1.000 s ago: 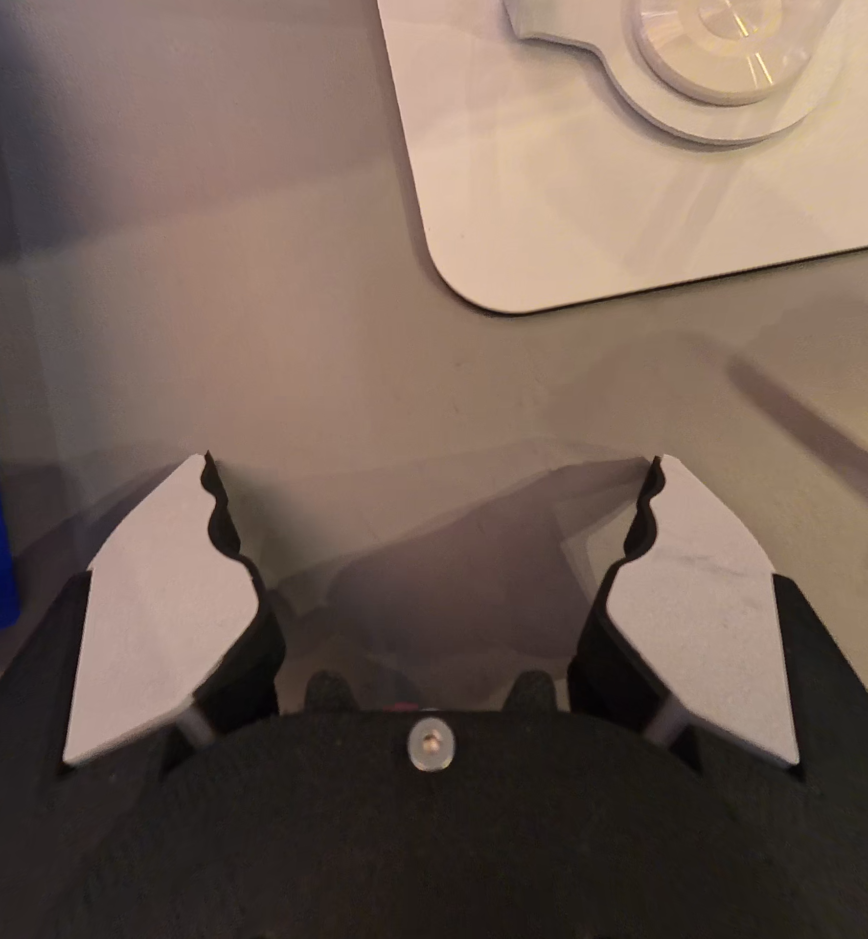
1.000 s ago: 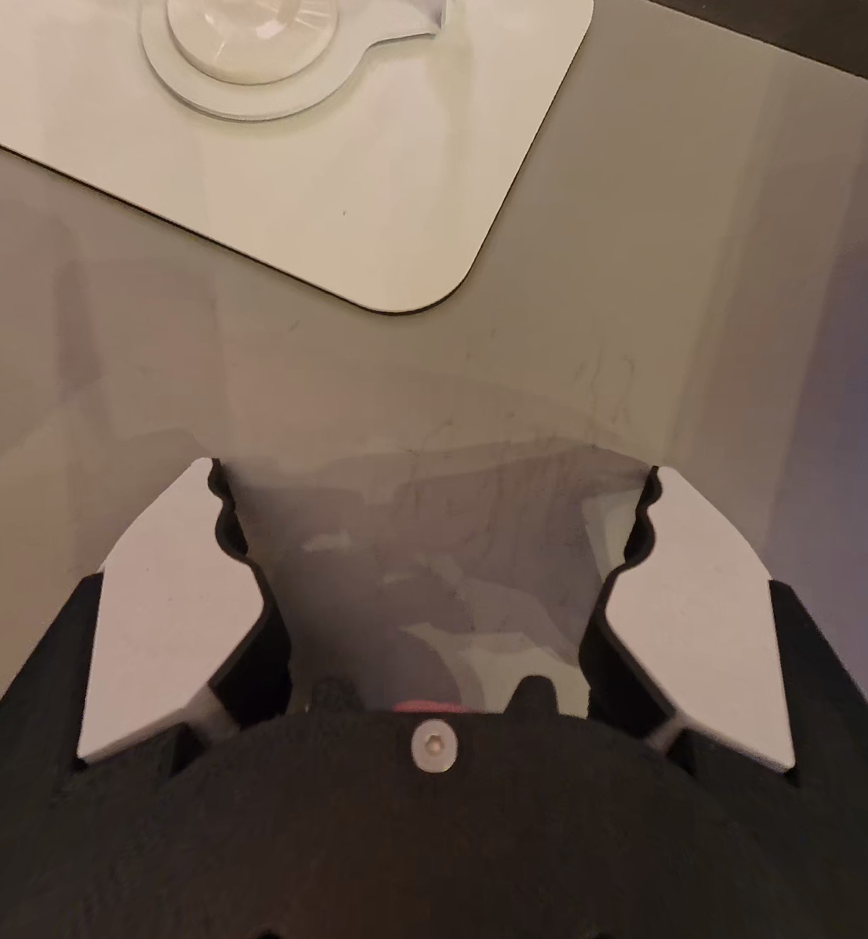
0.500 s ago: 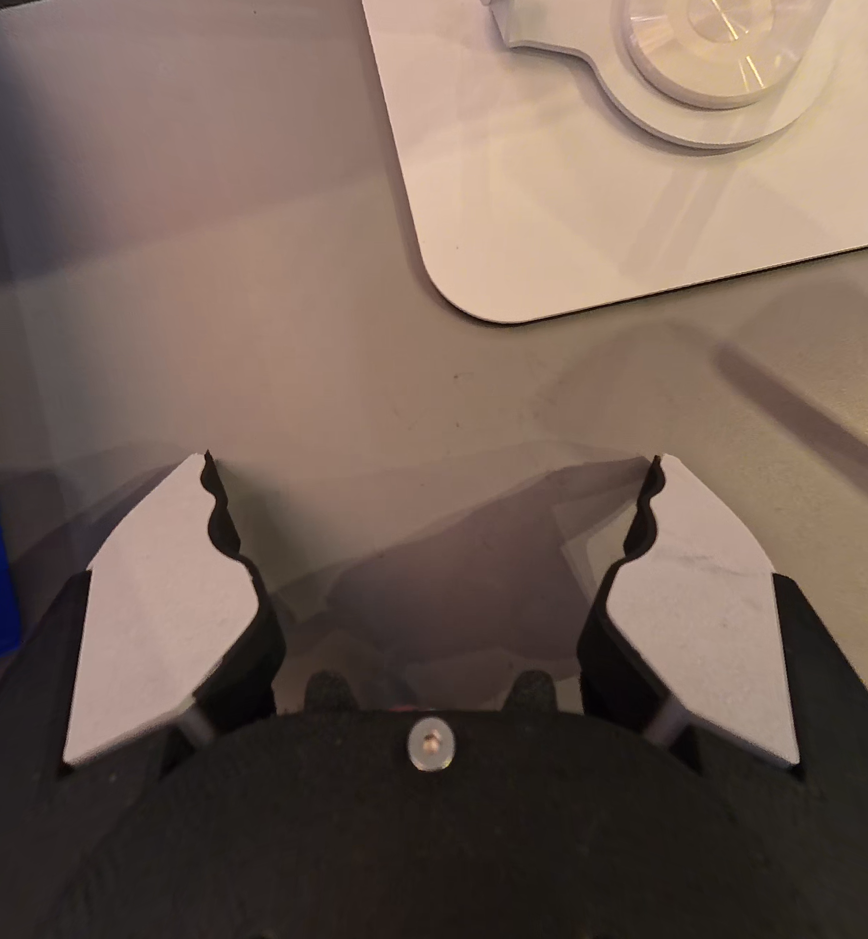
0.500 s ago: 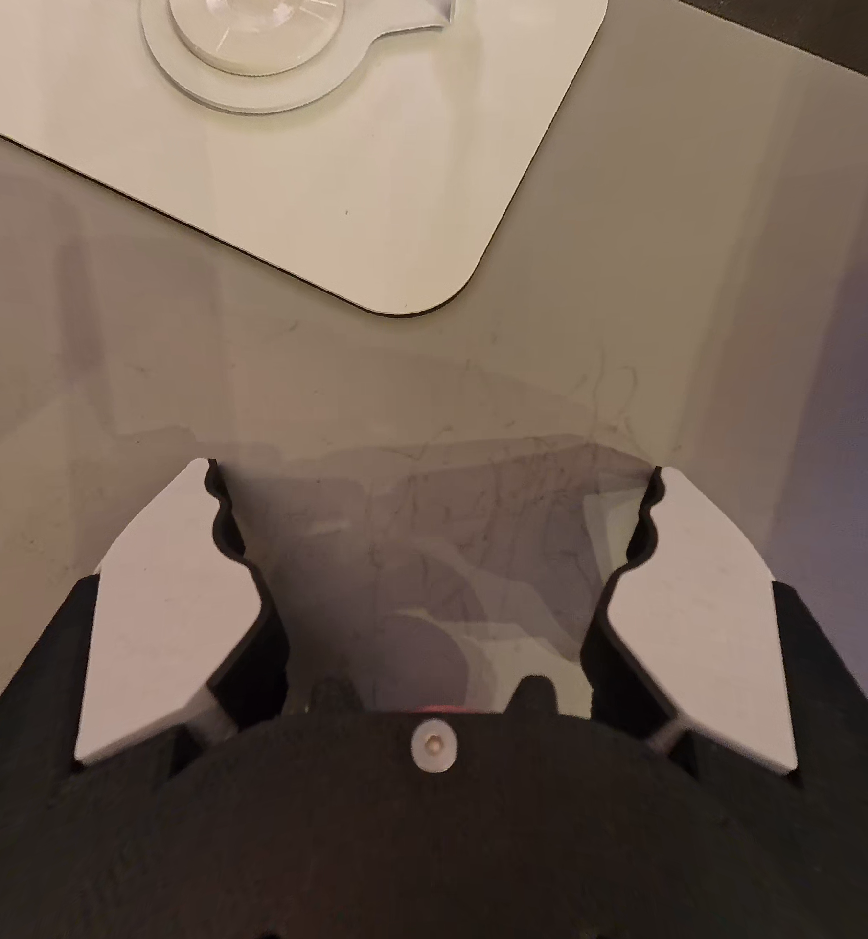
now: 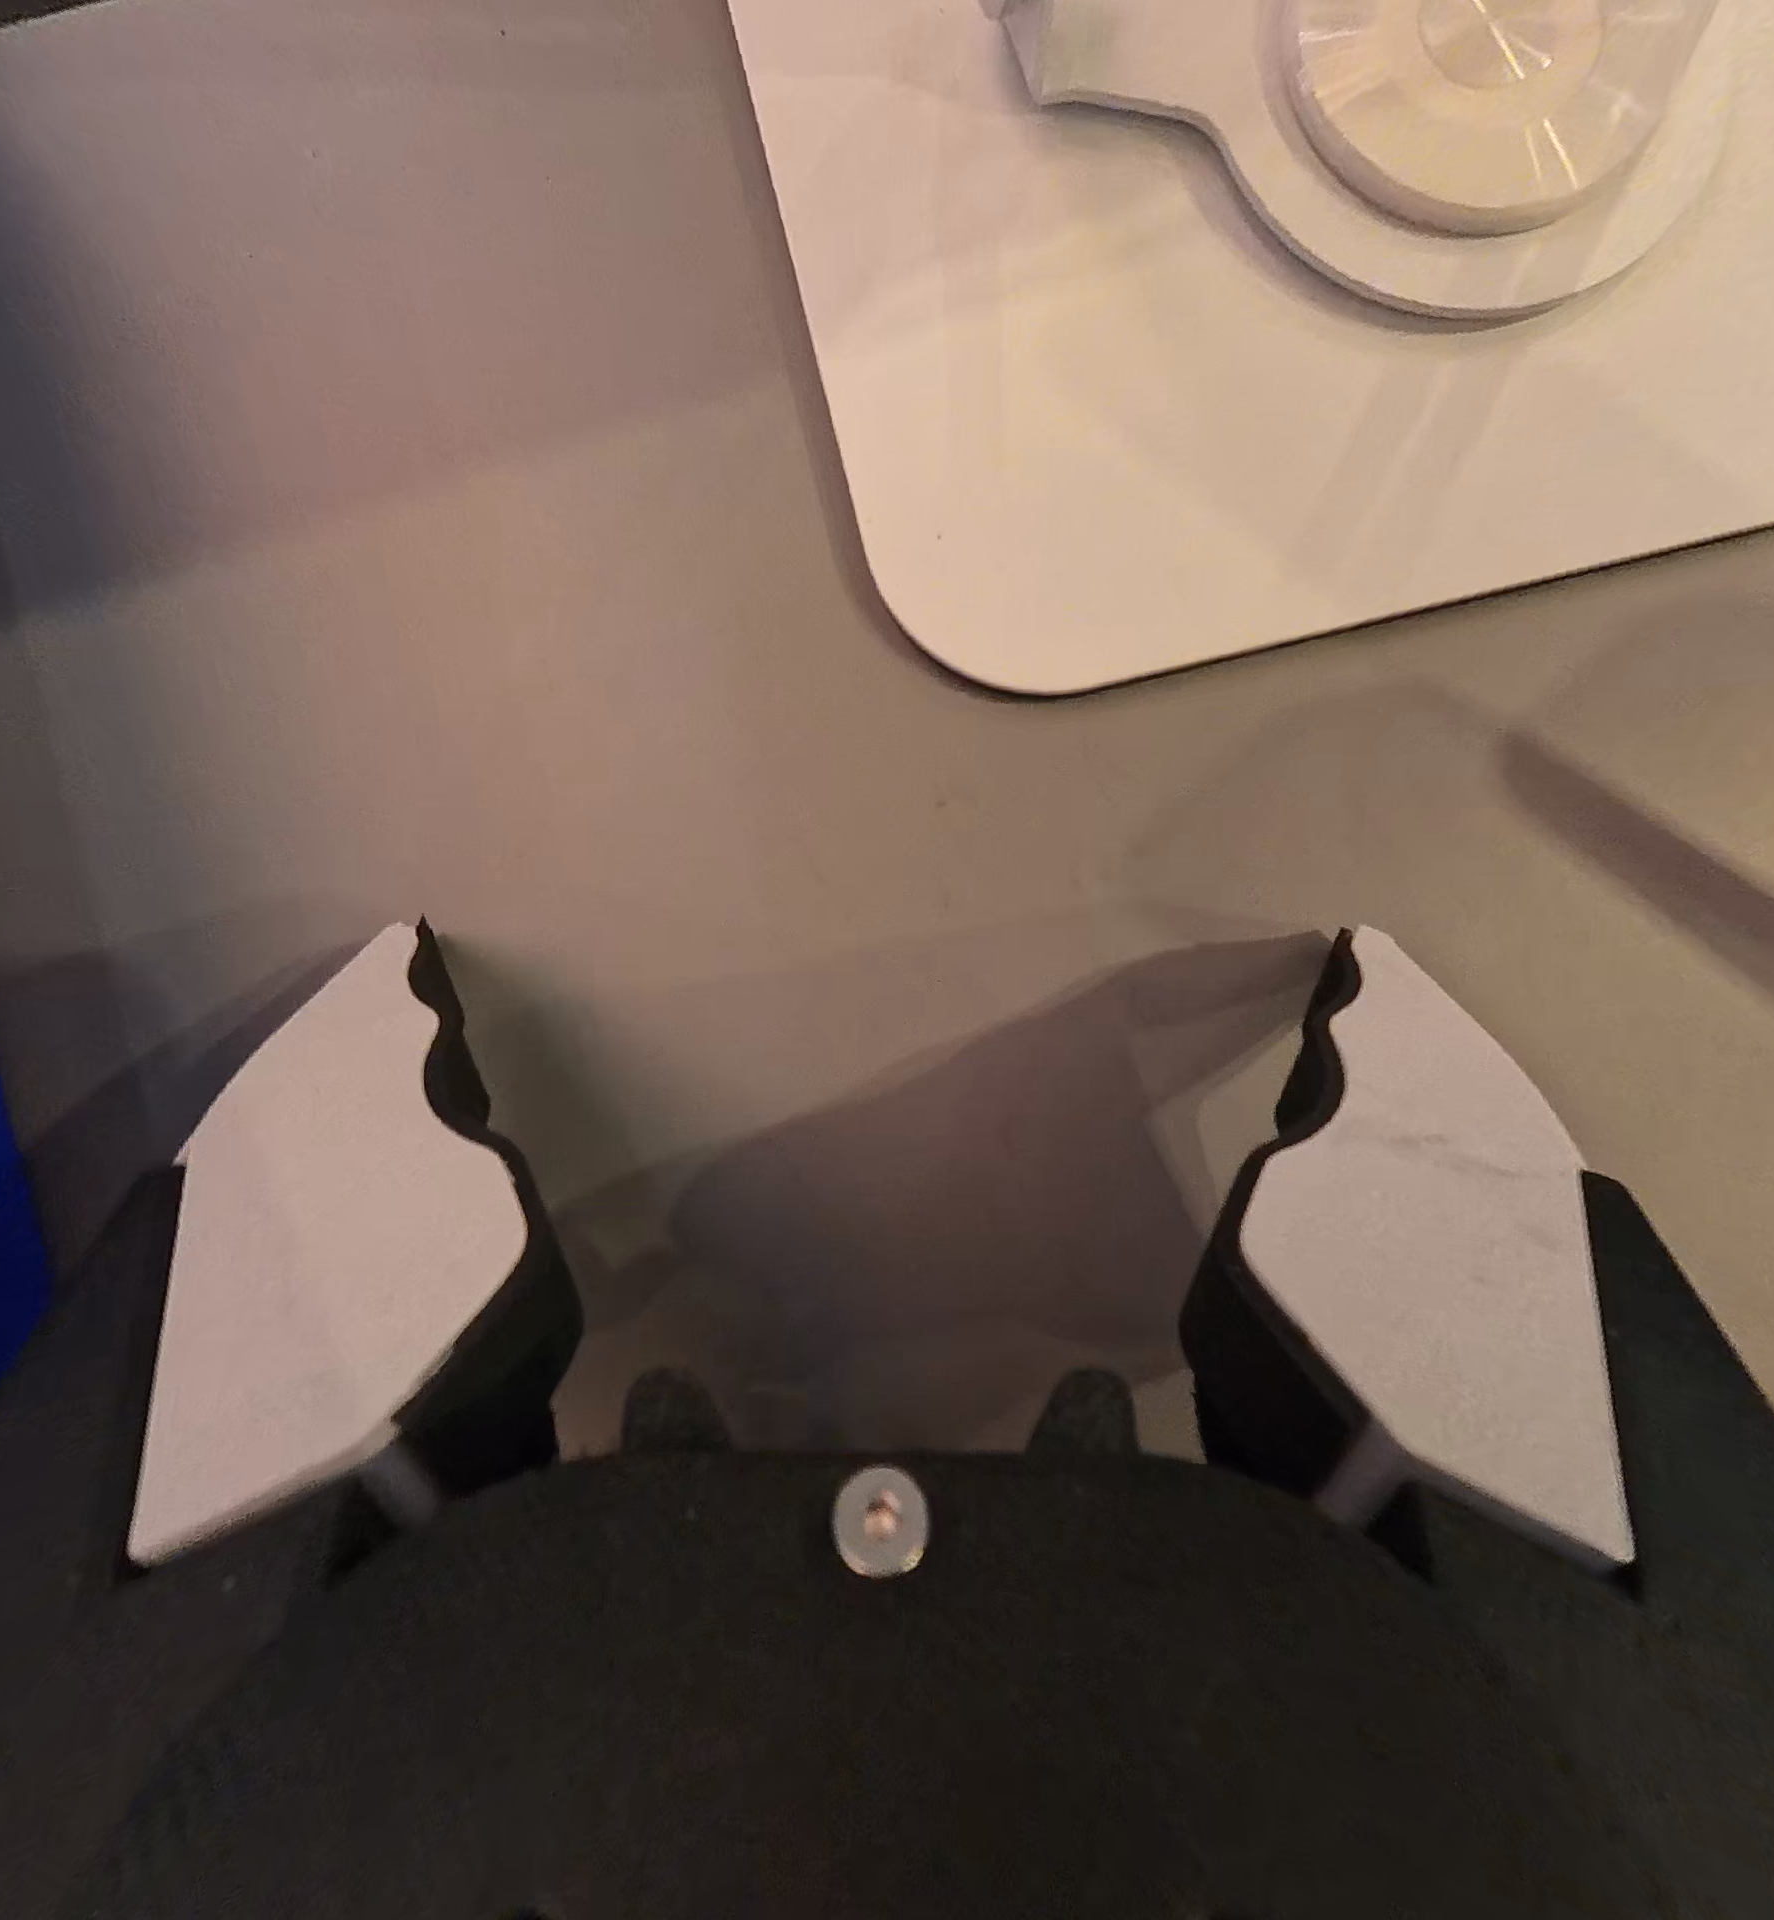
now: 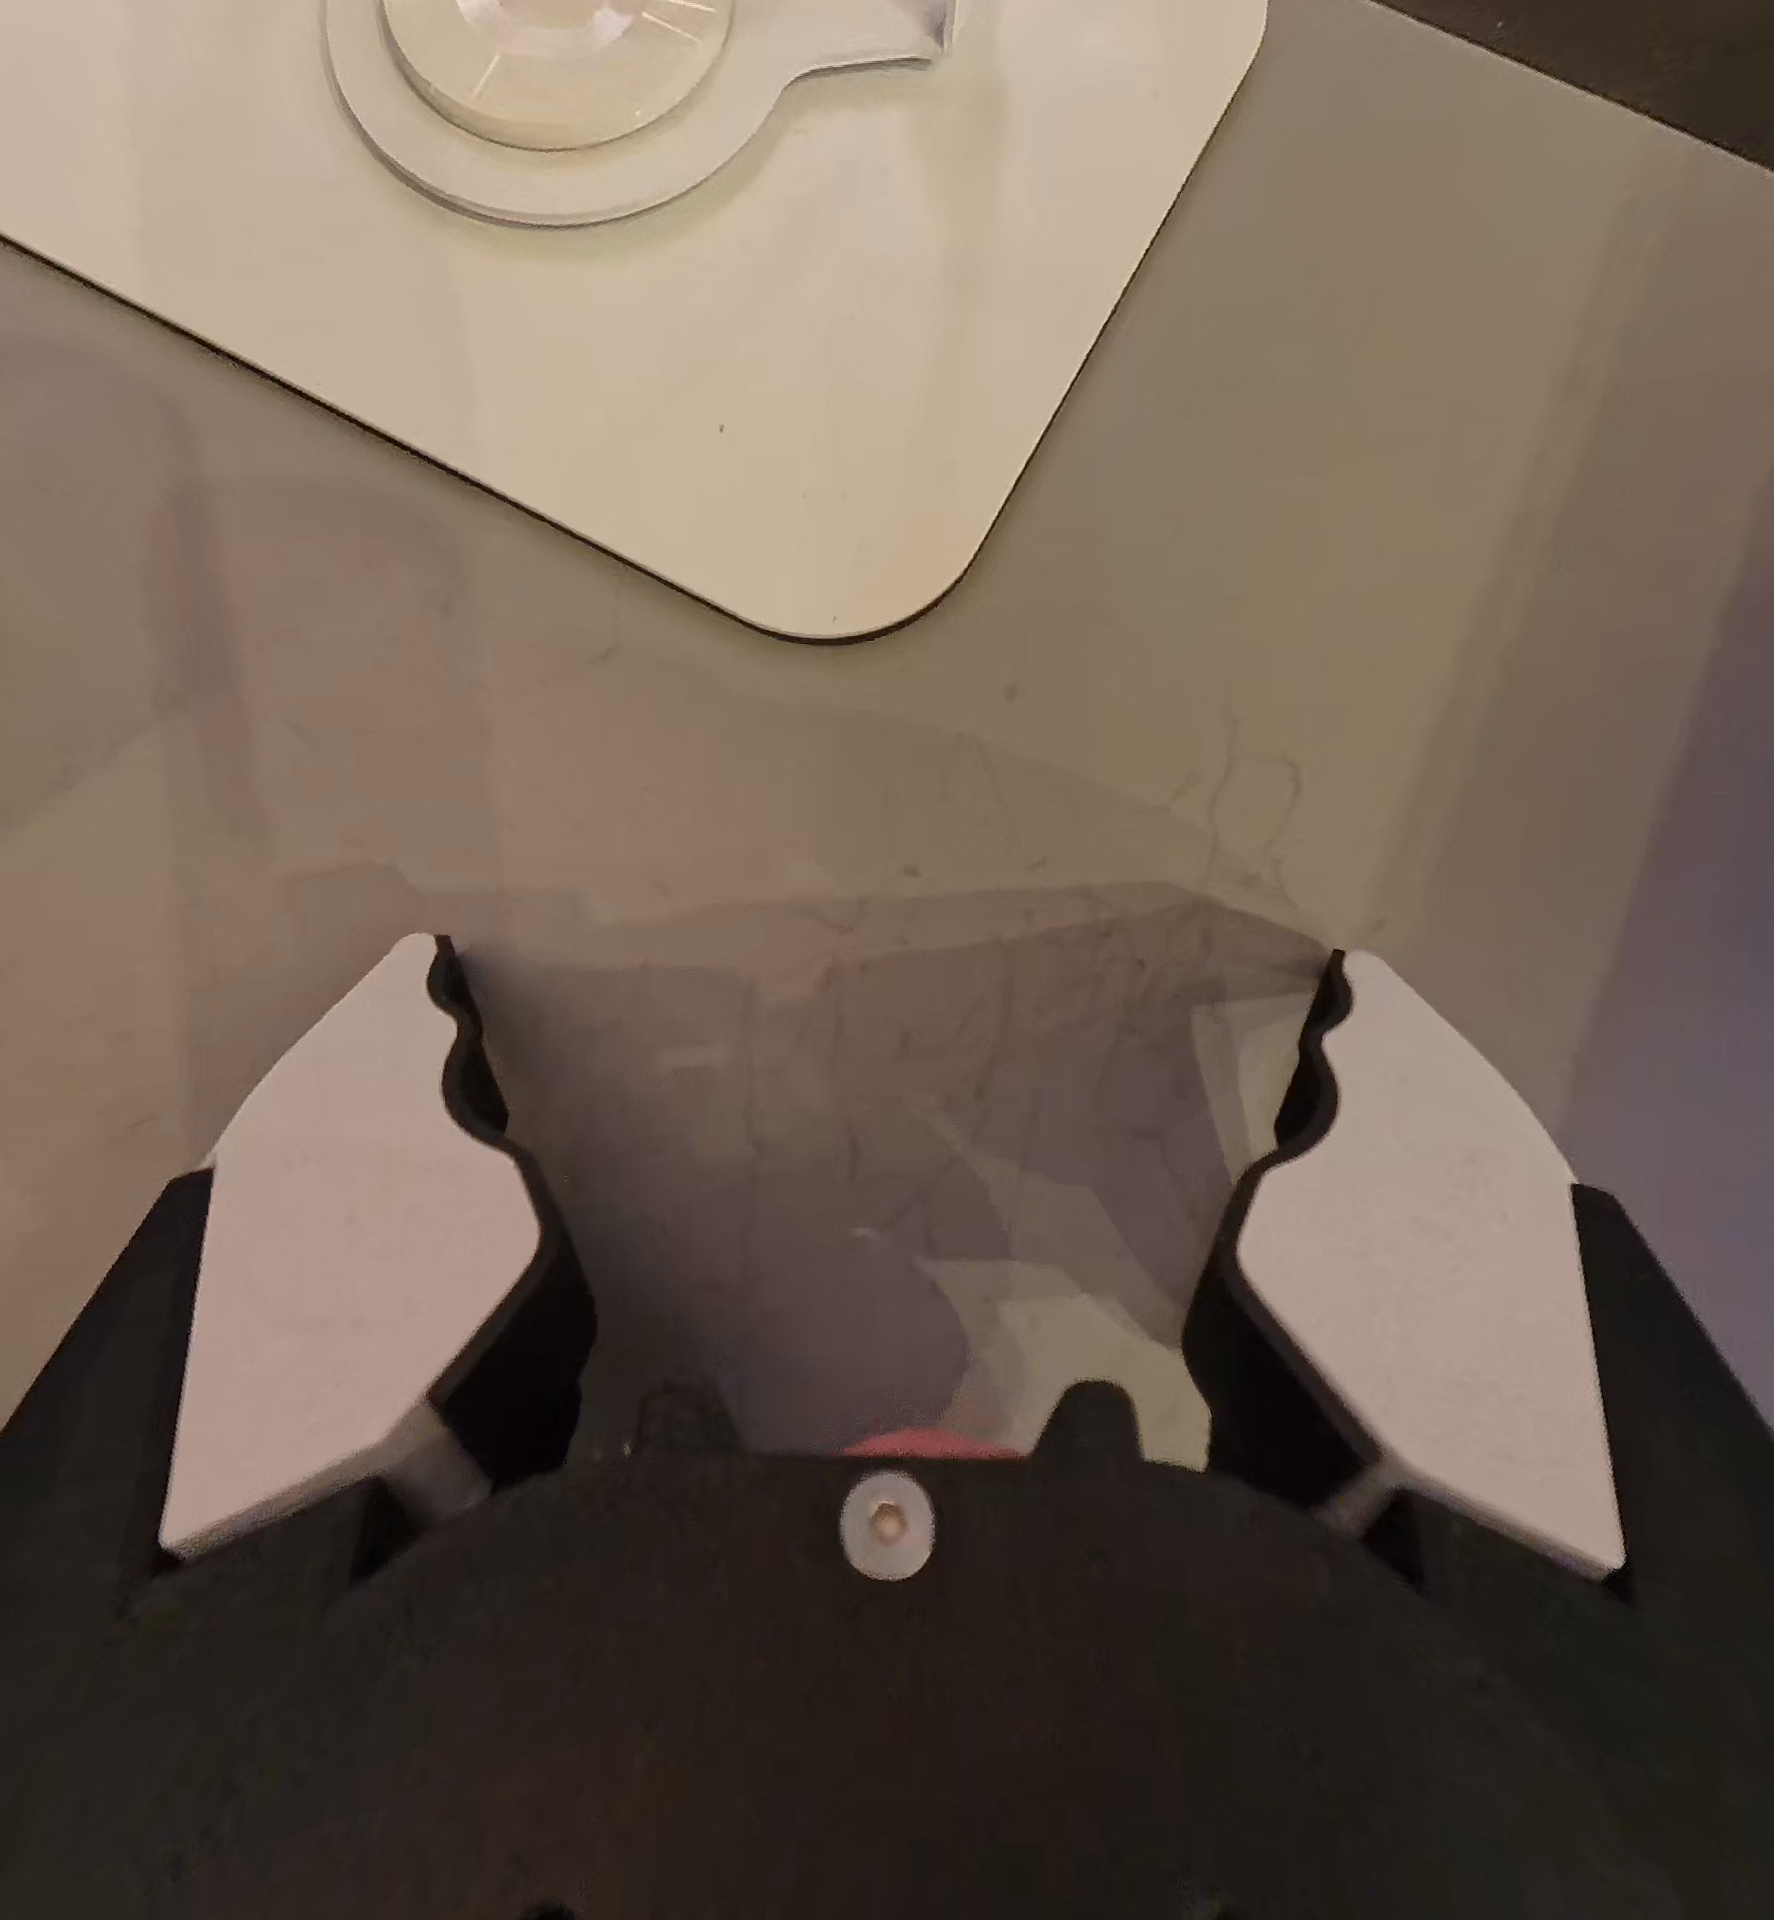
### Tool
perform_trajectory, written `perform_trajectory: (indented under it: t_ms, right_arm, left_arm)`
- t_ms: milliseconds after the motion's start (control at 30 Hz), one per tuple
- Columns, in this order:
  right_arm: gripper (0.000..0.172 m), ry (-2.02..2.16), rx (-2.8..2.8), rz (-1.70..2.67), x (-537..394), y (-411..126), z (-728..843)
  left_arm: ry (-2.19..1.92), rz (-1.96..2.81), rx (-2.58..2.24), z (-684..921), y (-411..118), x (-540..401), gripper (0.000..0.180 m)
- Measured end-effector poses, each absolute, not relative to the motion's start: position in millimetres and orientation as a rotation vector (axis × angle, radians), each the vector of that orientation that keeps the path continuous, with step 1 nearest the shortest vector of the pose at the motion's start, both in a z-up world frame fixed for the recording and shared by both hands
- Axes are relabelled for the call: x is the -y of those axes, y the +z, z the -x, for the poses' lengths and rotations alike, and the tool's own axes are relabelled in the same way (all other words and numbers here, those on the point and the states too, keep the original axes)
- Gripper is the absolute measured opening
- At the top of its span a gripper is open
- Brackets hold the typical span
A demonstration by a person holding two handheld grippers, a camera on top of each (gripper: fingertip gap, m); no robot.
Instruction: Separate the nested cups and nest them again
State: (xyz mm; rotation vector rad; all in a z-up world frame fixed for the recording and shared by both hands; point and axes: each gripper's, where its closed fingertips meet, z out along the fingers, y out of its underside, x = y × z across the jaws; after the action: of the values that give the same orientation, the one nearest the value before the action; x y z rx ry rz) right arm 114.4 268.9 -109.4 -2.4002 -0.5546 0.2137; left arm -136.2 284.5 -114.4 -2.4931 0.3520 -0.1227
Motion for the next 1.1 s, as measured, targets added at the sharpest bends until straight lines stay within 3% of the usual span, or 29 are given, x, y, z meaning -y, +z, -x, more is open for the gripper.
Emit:
perform_trajectory:
  t_ms: [333, 600, 667, 767, 967, 1100]
  right_arm:
    - [0.137, 0.222, 0.507, 2.391, -272.9, -106.5, -118.2]
    - [0.133, 0.252, 0.505, 2.373, -271.6, -104.2, -119.4]
    - [0.134, 0.242, 0.516, 2.375, -271.2, -105.1, -119.1]
    - [0.134, 0.236, 0.522, 2.376, -271.1, -105.5, -118.8]
    - [0.135, 0.228, 0.532, 2.378, -270.7, -106.3, -118.5]
    - [0.134, 0.232, 0.53, 2.376, -270.9, -105.9, -118.5]
  left_arm:
    - [-0.119, 2.508, -0.363, 137.0, -114.3, -282.3, 0.145]
    - [-0.139, 2.336, -0.476, 156.2, -61.8, -245.6, 0.123]
    - [-0.084, 2.253, -0.522, 171.4, -38.2, -234.6, 0.103]
    - [0.038, 2.161, -0.579, 206.3, -9.5, -226.0, 0.089]
    - [0.335, 2.093, -0.712, 280.9, 11.9, -236.7, 0.091]
    - [0.461, 2.081, -0.845, 307.8, 3.5, -250.3, 0.076]
